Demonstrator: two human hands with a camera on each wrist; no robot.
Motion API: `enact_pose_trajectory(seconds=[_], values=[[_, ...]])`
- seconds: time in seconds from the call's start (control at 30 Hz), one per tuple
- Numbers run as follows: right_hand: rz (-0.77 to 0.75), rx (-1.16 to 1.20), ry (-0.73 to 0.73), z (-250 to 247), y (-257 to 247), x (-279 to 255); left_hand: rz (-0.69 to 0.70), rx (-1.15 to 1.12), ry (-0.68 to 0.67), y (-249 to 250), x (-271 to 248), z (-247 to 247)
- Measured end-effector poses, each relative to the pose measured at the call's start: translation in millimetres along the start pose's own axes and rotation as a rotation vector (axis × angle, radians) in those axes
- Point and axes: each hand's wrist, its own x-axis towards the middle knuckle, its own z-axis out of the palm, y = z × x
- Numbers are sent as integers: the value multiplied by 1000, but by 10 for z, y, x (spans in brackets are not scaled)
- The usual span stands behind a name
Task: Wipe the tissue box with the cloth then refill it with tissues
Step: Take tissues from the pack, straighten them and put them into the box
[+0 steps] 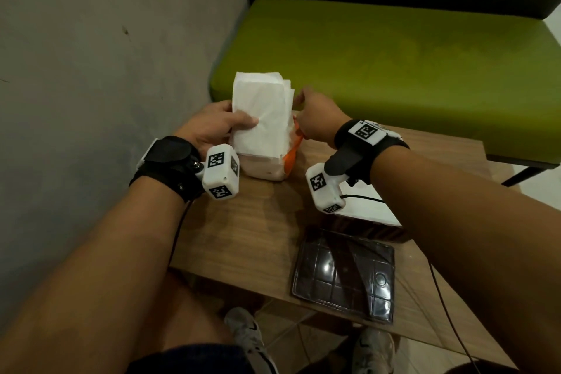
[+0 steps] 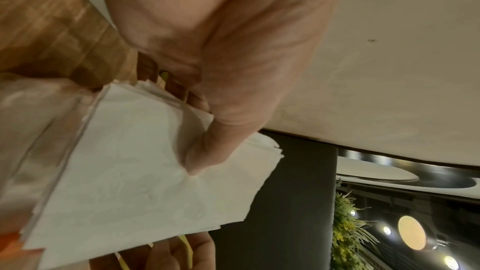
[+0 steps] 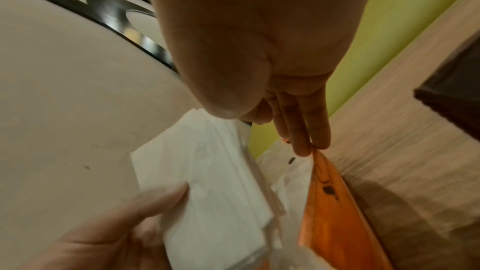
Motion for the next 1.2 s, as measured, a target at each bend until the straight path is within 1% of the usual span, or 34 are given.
enact_pose_trajectory(seconds=[0.1,0.17,0.23,0.3,0.37,0.43,0.5,0.57,0.67,0.7,0.77,0.83,0.93,1.0,1.07,1.13,1.2], values=[[1,51,24,-52,-17,-32,81,-63,33,70,-16,-56],[-1,146,60,-113,-58,-91,117,-133,19,140,-42,-82],[3,359,82,-182,-121,-196,145,-190,-26,223,-123,-65],[20,625,57,-258,-180,-376,174,-214,-90,275,-230,7],[73,850,-5,-326,-182,-622,191,-210,-149,262,-375,155],[126,977,-81,-406,-104,-895,191,-198,-174,181,-531,354],[129,986,-96,-471,16,-1203,200,-171,-169,46,-700,581],[74,896,-54,-494,120,-1529,217,-121,-166,-113,-867,809],[14,729,106,-400,269,-1871,230,-125,-204,-337,-1063,1154],[-2,687,162,-353,330,-1938,227,-139,-176,-385,-1127,1277],[-18,578,268,-292,457,-2007,217,-132,-50,-469,-1201,1493],[5,522,351,-245,574,-2050,246,-124,60,-567,-1217,1655],[55,556,433,-183,726,-2086,337,-101,110,-701,-1191,1796],[103,711,418,-188,768,-2122,367,-46,125,-751,-1192,1820],[125,880,285,-227,798,-2163,380,-30,90,-788,-1210,1826],[97,916,182,-258,815,-2194,388,-16,49,-824,-1201,1812],[99,934,197,-259,840,-2184,389,43,46,-844,-1191,1786]])
